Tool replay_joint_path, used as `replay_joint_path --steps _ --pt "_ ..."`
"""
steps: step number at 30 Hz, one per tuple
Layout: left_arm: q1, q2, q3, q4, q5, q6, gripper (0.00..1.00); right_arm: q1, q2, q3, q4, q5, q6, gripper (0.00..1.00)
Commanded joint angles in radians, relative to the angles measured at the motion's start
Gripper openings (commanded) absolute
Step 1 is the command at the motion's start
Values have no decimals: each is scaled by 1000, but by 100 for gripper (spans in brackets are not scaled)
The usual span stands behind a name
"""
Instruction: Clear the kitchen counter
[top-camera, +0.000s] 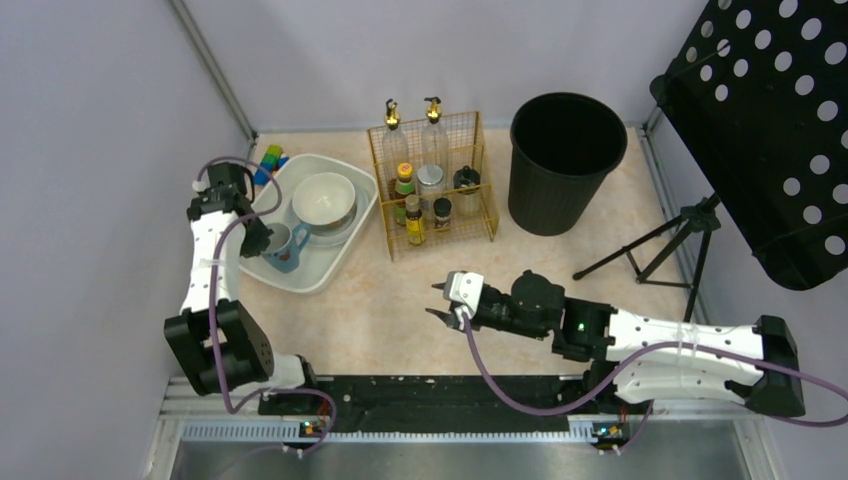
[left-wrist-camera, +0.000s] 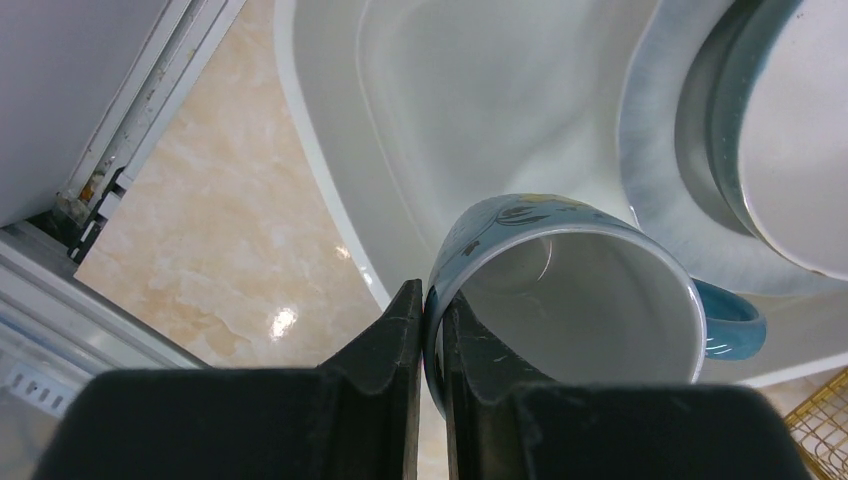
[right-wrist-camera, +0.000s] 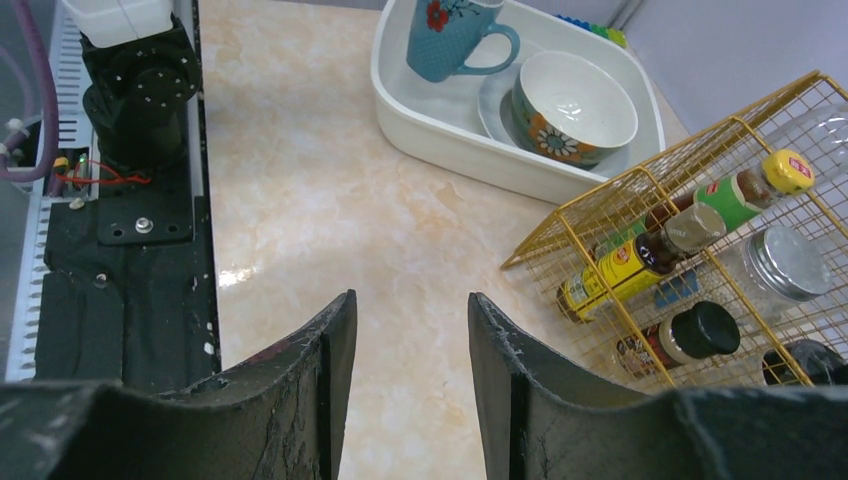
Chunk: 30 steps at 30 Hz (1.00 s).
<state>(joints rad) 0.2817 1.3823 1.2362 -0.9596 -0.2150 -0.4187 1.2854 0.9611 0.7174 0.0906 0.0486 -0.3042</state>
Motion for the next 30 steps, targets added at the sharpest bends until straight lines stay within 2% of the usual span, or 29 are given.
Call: replay_joint_path --steps 1,10,22,23,28,30 --pt "18 32 -15 120 33 11 0 5 -37 -20 84 -20 24 44" --pt "53 126 -89 216 61 0 0 4 -44 -38 82 -17 34 44" --pt "57 203 -70 166 81 -12 0 5 -28 -27 80 -5 33 44" --pt "57 198 -74 164 87 -14 3 5 -29 -27 80 -4 32 44" --pt "55 143 -94 165 105 -5 28 5 -36 -29 75 3 35 44" --pt "55 120 -98 165 103 -1 33 5 -38 -30 72 1 40 44"
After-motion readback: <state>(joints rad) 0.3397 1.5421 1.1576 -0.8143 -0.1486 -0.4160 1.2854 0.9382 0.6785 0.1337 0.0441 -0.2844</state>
